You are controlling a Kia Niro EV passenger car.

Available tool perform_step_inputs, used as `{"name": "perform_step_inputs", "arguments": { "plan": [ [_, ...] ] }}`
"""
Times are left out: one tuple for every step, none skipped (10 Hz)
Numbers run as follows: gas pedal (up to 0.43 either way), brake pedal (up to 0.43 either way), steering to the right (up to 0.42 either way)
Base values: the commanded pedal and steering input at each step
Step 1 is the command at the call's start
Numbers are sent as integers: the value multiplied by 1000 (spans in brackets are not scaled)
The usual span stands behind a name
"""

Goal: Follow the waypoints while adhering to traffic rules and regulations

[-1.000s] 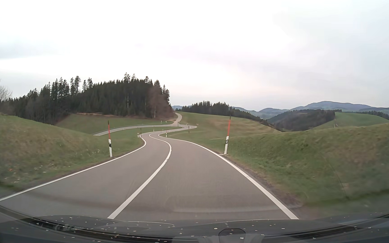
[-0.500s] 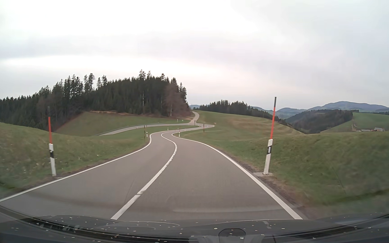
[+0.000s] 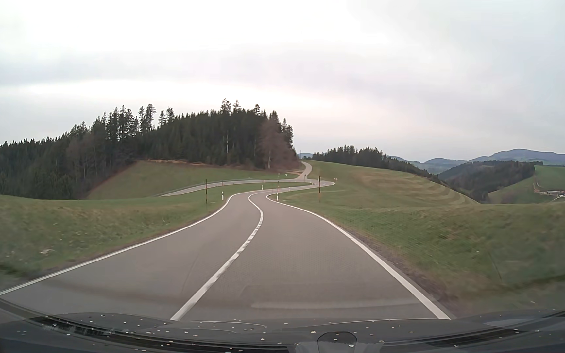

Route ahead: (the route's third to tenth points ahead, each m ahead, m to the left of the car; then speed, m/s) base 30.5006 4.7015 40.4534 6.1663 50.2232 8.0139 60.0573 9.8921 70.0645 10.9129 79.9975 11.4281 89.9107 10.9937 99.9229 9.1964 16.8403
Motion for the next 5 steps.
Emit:
{"name": "perform_step_inputs", "arguments": {
  "plan": [
    [0,0,-30],
    [0,0,-29],
    [0,0,-27],
    [0,0,-26],
    [0,0,-26]
  ]
}}
